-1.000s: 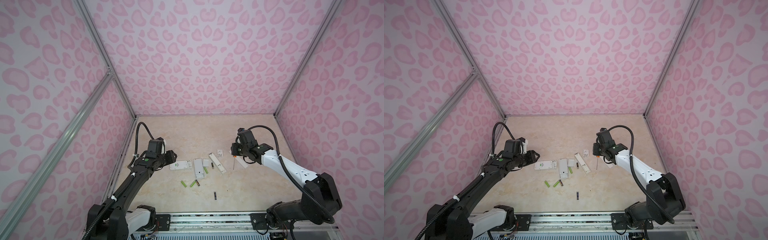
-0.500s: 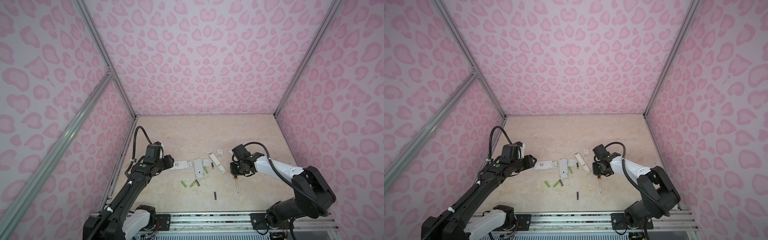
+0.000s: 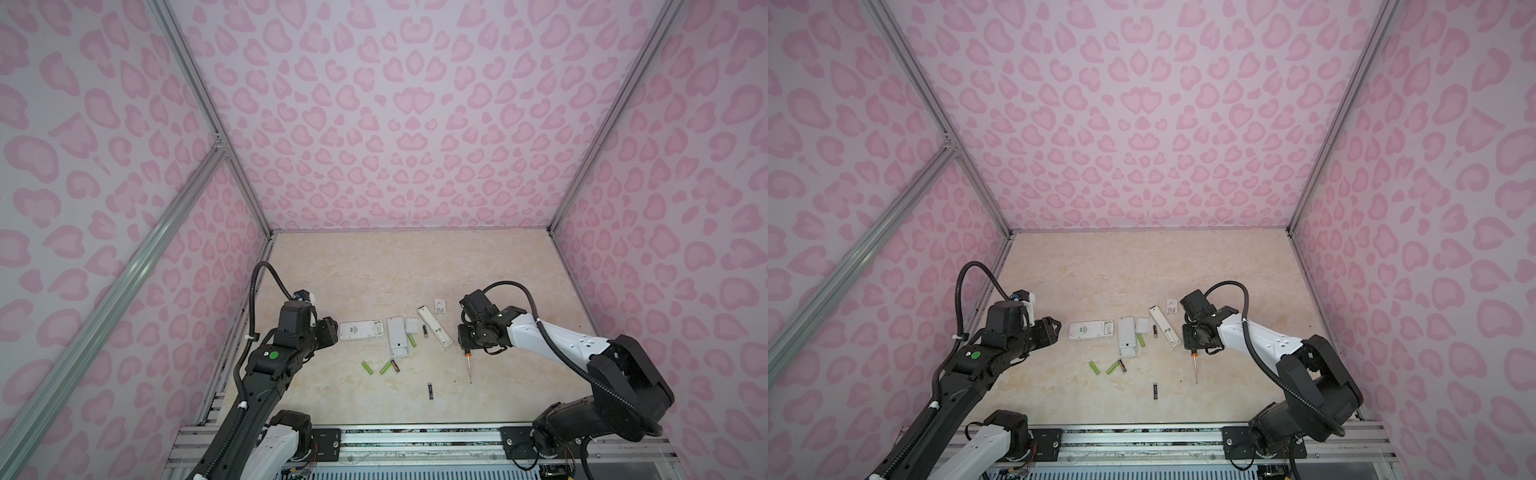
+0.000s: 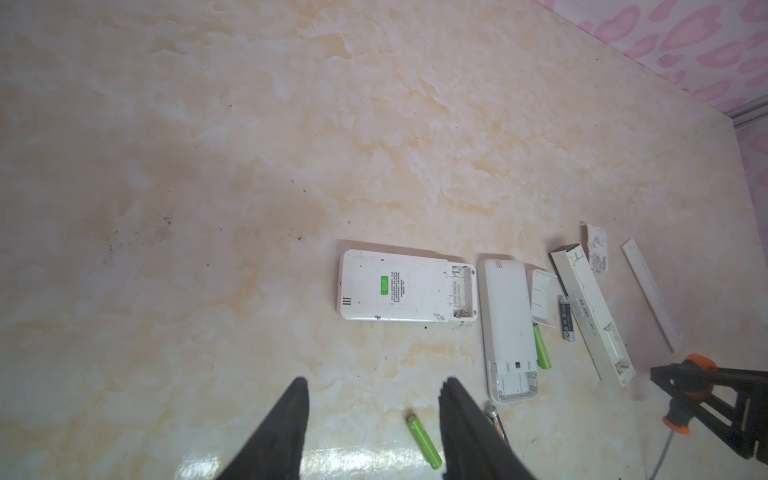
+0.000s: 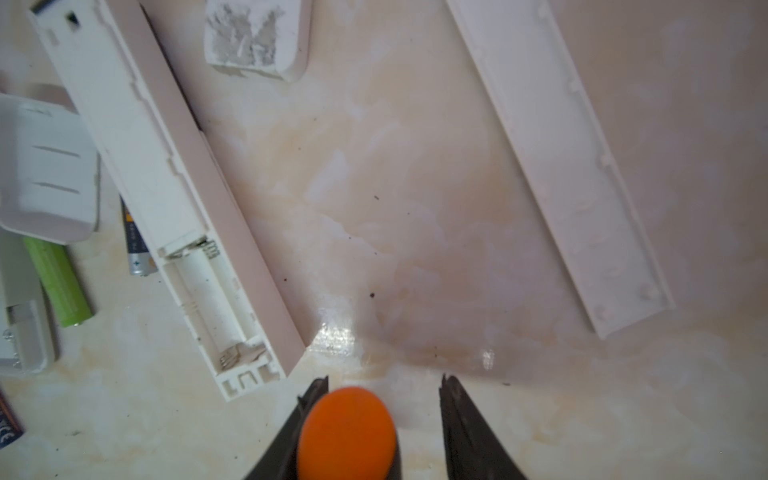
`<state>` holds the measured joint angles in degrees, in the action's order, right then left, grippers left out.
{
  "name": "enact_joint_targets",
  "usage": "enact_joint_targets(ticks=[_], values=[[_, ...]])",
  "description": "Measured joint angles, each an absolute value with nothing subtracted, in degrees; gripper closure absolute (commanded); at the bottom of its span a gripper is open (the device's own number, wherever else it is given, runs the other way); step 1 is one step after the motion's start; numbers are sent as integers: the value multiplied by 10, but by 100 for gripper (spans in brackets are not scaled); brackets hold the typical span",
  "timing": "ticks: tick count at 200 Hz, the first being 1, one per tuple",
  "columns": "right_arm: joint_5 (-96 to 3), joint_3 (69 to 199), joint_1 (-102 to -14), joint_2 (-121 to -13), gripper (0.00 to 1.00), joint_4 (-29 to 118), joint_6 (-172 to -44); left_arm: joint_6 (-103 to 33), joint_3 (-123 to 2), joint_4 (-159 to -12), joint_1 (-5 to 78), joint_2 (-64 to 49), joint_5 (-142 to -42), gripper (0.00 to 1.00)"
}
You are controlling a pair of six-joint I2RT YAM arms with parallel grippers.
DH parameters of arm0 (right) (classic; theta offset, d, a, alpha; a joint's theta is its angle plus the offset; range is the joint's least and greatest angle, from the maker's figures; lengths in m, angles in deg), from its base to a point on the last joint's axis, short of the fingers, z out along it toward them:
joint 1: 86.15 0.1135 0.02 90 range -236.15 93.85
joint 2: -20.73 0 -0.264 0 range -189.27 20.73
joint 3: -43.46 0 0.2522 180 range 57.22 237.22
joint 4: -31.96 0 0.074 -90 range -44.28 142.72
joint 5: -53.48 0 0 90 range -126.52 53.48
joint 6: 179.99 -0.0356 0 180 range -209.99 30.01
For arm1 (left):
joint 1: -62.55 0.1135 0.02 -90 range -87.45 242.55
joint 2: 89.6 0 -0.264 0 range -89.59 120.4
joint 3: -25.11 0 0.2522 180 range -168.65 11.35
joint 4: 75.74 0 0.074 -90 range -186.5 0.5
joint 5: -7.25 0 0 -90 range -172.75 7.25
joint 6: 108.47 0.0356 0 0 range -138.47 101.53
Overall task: Unload the batteries from the remote control
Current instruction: 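Drop the screwdriver onto the table with the right gripper and draw both grippers back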
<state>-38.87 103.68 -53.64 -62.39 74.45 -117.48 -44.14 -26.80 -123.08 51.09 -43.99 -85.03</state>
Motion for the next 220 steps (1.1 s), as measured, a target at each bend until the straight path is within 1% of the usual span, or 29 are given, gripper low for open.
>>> enact_joint_targets(ticks=[41, 67, 88, 111, 138, 141, 147, 154, 167, 191, 220], values=[[-374, 1039, -540, -587, 48, 748, -1174, -433, -291, -1256, 512, -457, -821, 43], [-376, 1033, -548, -588, 47, 742, -1174, -428, -302, -1265, 511, -462, -812, 43], [-385, 1025, -550, -595, 42, 736, -1173, -426, -306, -1273, 511, -467, -809, 43], [-401, 1023, -550, -603, 31, 727, -1173, -426, -306, -1276, 511, -474, -809, 42], [-411, 1023, -548, -603, 22, 719, -1172, -427, -306, -1276, 511, -473, -812, 41], [-411, 1023, -549, -603, 20, 719, -1172, -427, -306, -1276, 511, -472, -813, 41], [-411, 1024, -549, -603, 13, 720, -1172, -427, -306, -1276, 511, -469, -814, 41], [-411, 1027, -549, -603, 10, 722, -1170, -427, -306, -1276, 511, -464, -815, 41], [-403, 1039, -543, -607, 9, 731, -1162, -427, -306, -1275, 511, -451, -822, 41], [-358, 1067, -526, -626, 8, 763, -1150, -426, -306, -1264, 511, -415, -836, 41], [-281, 1081, -499, -647, 8, 826, -1146, -427, -314, -1239, 511, -358, -860, 41]])
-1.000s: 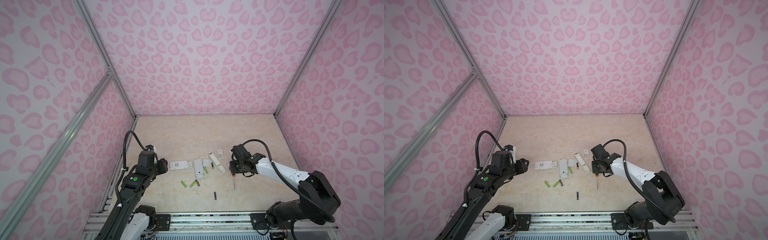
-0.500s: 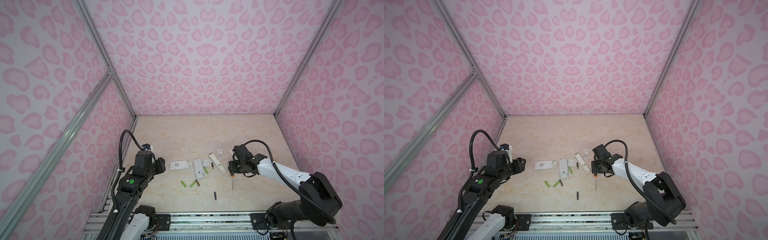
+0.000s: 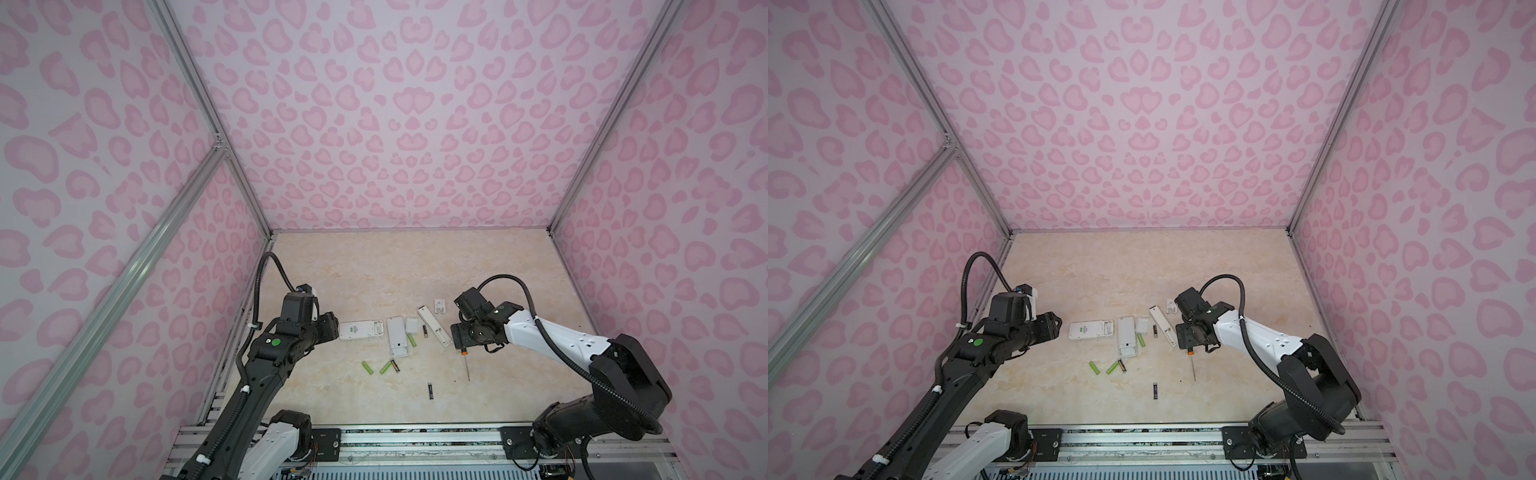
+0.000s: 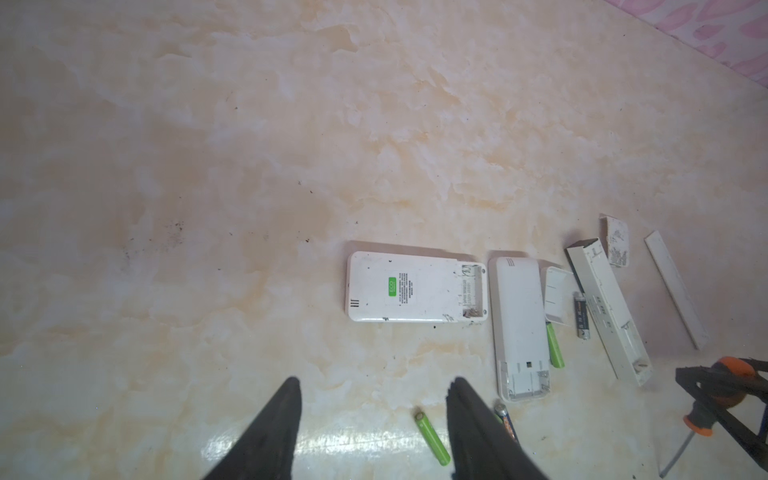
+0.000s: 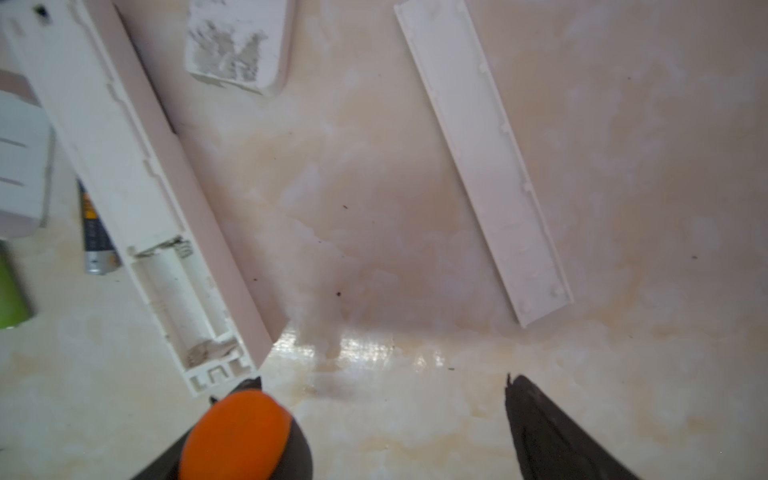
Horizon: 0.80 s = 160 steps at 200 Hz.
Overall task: Unload the batteries from the remote control
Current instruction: 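Drop the screwdriver onto the table with the right gripper and draw both grippers back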
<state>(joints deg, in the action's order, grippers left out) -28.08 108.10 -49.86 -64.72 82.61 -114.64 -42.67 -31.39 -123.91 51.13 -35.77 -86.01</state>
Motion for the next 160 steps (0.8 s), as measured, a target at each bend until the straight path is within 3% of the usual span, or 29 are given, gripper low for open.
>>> enact_joint_targets(ticks=[29, 60, 106, 160], values=[[-278, 1086, -470, -657, 7, 842, -1146, -428, -326, -1214, 511, -310, -887, 43], [-343, 1042, -511, -630, 7, 784, -1170, -430, -324, -1190, 511, -295, -912, 46], [-417, 1002, -558, -612, 7, 724, -1207, -454, -264, -1137, 496, -331, -976, 61], [-455, 958, -594, -566, 8, 665, -1252, -480, -247, -1045, 258, -304, -961, 62]])
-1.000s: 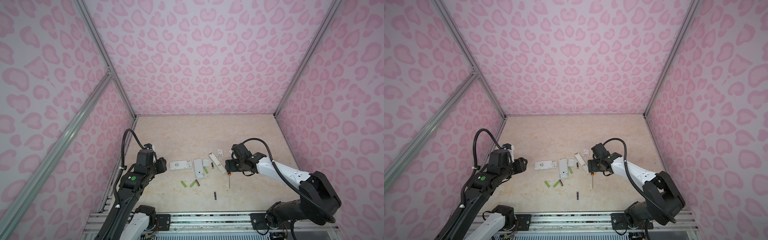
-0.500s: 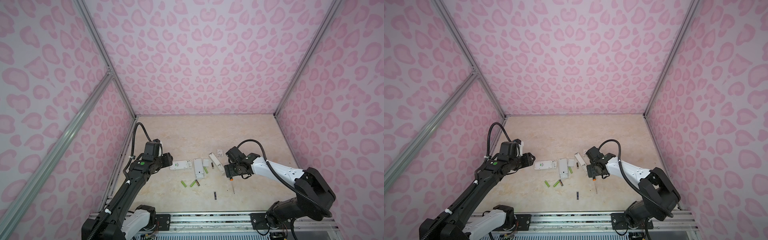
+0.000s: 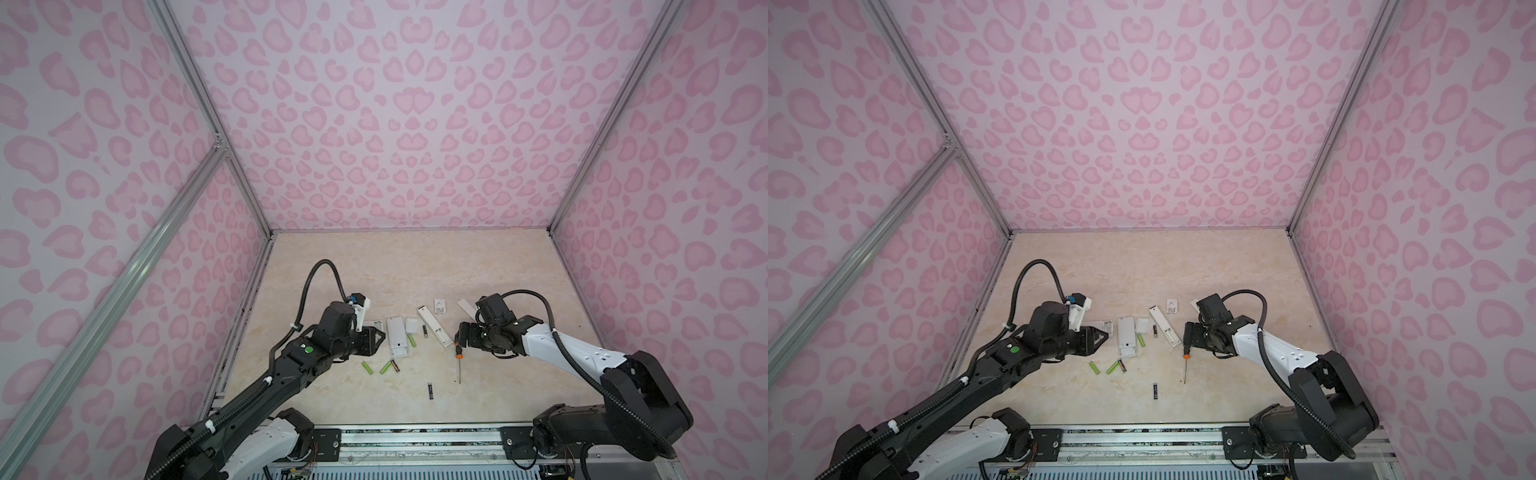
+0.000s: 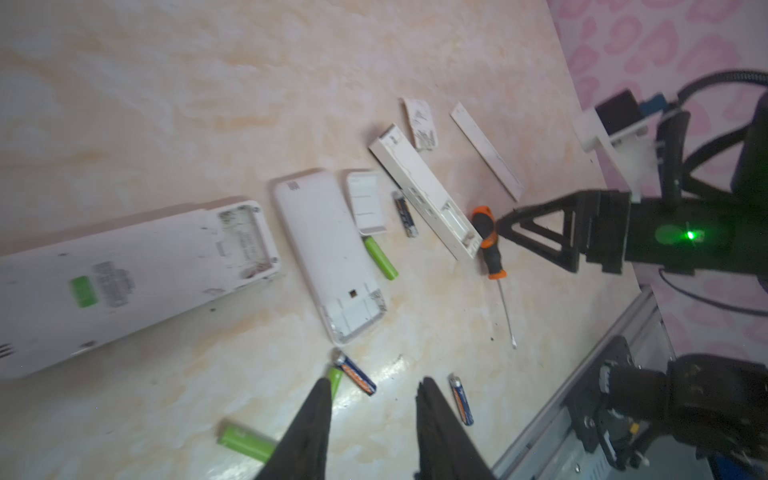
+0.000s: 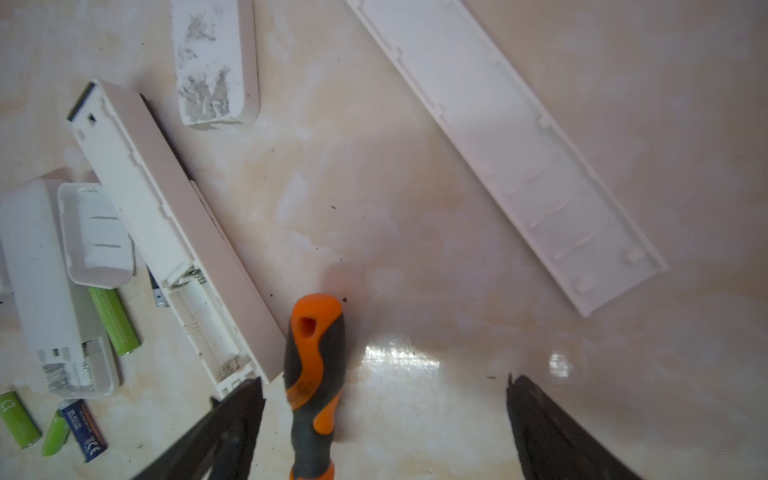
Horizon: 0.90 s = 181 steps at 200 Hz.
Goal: Unload the batteries from the remote control
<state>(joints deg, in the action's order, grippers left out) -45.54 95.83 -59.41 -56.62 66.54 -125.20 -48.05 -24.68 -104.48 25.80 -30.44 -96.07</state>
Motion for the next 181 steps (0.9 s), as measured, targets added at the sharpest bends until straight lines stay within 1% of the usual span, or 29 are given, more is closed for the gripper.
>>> enact_joint_targets(ticks=[11, 30, 60, 80, 88, 100, 114, 131, 138, 147, 171, 177, 180, 181], values=[[-455, 960, -594, -553, 8, 665, -1252, -489, -256, -1038, 236, -282, -943, 62], [-439, 962, -594, -527, 8, 672, -1251, -498, -270, -1023, 225, -258, -918, 61], [-398, 964, -600, -474, 8, 694, -1236, -484, -303, -1033, 223, -263, -862, 53], [-359, 964, -605, -428, 7, 701, -1222, -459, -317, -1050, 228, -295, -809, 49], [-341, 964, -607, -408, 6, 701, -1217, -449, -319, -1057, 234, -309, -787, 45], [-311, 956, -612, -378, 3, 690, -1204, -433, -318, -1065, 251, -331, -750, 39], [-276, 930, -622, -341, 2, 663, -1185, -414, -305, -1064, 283, -350, -717, 33], [-236, 882, -638, -303, 2, 605, -1157, -388, -292, -1068, 344, -359, -686, 24], [-221, 860, -644, -289, 2, 577, -1145, -377, -288, -1067, 371, -363, -679, 18], [-201, 830, -651, -274, 2, 536, -1128, -367, -283, -1064, 405, -370, -672, 15], [-170, 771, -670, -267, 2, 429, -1088, -356, -258, -1025, 469, -394, -639, 8], [-166, 763, -677, -273, 2, 406, -1080, -350, -249, -1011, 476, -398, -631, 5], [-164, 761, -680, -277, 2, 396, -1076, -345, -244, -1001, 479, -399, -627, 0], [-163, 760, -682, -279, 2, 392, -1074, -344, -243, -999, 479, -400, -627, 1]])
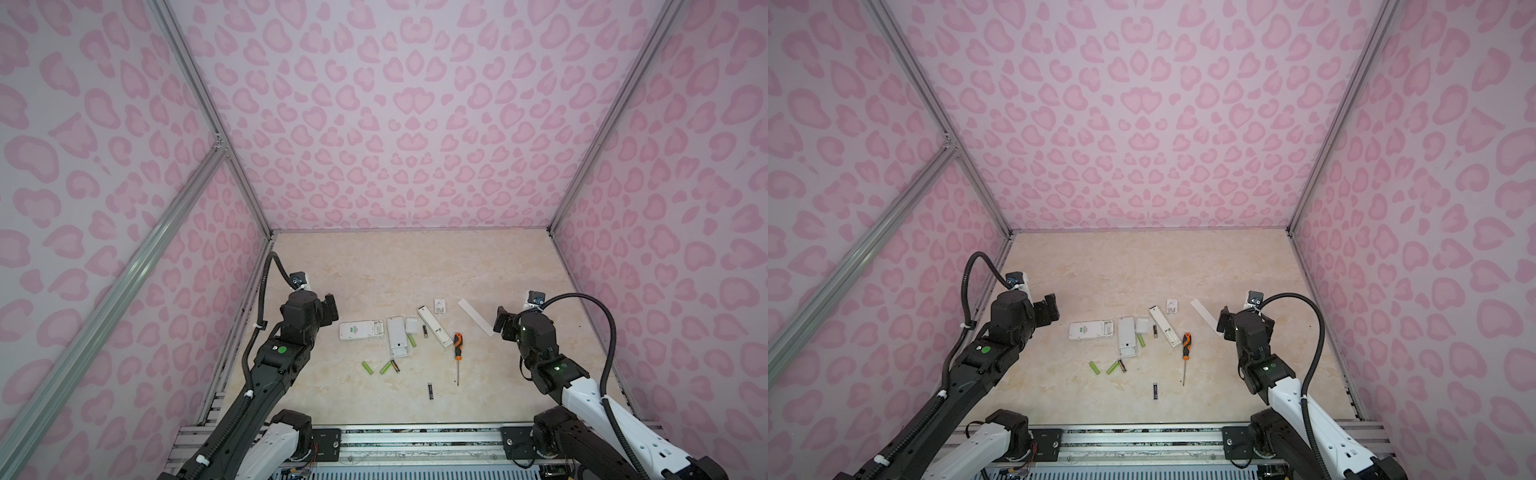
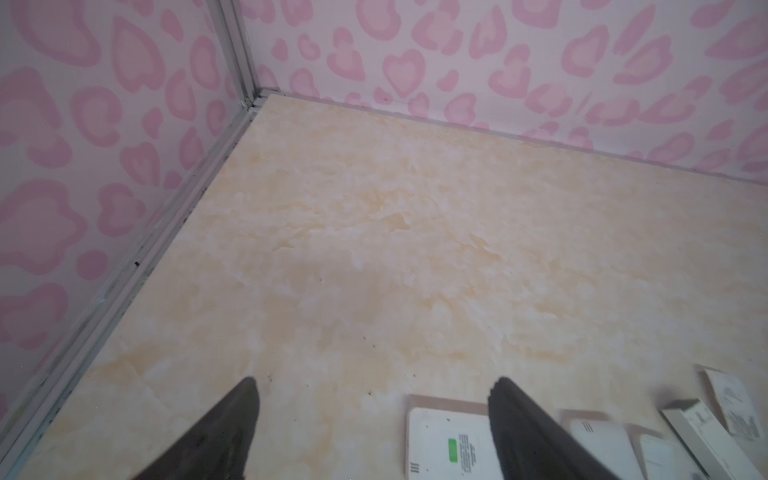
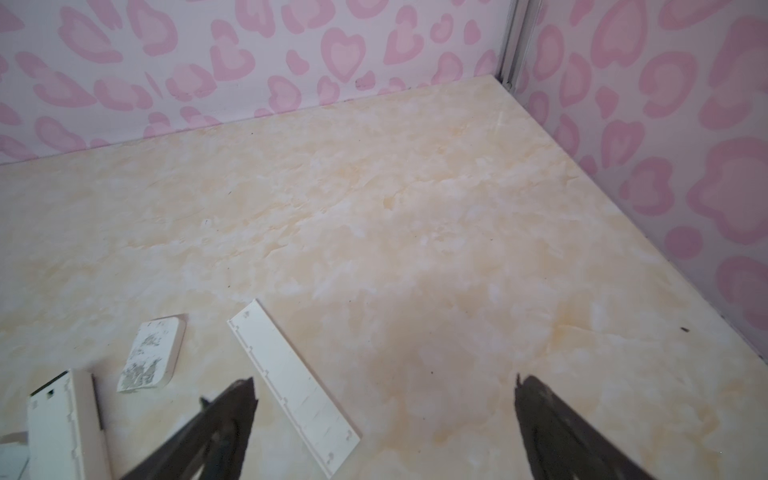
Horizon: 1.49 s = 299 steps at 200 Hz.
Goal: Unload the batteries from the remote control
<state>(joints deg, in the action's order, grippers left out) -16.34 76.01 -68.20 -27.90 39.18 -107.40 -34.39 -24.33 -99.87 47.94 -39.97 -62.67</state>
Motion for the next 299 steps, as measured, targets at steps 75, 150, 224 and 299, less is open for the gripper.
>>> enact_joint_targets(ticks=[75, 150, 224, 299], values=[[-169, 815, -779, -477, 2, 228, -1011, -259, -96, -761, 542, -425, -537, 3], [-219, 736, -824, -539, 2, 58, -991, -251, 19, -587, 624, -373, -639, 3], [-241, 690, -841, -601, 2, -124, -942, -215, 50, -383, 631, -242, -698, 3], [-262, 639, -850, -710, 2, -343, -934, -216, 0, -272, 636, -76, -766, 3]])
